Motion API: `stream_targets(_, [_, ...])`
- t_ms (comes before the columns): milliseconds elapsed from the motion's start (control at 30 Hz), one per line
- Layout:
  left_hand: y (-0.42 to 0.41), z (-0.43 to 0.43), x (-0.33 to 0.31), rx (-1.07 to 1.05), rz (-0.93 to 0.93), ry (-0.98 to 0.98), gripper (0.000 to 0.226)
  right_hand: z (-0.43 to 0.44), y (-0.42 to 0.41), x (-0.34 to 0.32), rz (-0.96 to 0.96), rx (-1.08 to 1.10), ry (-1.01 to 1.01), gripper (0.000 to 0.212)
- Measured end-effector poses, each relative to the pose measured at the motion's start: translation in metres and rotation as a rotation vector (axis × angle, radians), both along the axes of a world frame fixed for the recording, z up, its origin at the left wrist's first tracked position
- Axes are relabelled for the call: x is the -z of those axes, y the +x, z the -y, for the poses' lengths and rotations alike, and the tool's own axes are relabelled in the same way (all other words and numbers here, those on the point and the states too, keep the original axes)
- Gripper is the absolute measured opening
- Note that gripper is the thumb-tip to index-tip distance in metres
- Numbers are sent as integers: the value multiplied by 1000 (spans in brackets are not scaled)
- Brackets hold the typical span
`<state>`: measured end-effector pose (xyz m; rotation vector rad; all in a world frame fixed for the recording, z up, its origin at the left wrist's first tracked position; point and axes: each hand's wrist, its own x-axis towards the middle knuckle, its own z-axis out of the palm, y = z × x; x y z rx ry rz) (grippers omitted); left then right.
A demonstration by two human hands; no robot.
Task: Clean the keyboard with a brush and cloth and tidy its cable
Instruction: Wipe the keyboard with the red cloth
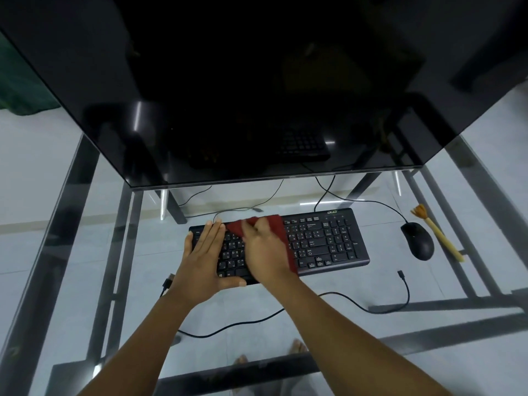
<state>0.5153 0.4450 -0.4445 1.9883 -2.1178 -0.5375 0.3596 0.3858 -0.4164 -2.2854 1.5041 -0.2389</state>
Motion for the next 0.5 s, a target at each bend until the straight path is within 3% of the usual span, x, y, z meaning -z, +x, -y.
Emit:
stream_targets(100, [0,0,0,6,3,7,129,10,-14,-2,-65,-132,-26,49])
stream_targets(233, [-1,0,-1,-5,-13,5,130,20,-36,-2,-94,128,-22,40])
stream_targets(433, [0,-1,0,-3,-5,1,130,3,-20,1,-67,-201,-32,52])
stream_targets(500, [0,-1,-1,-1,-4,-2,131,14,-34,1,-108,-128,-34,52])
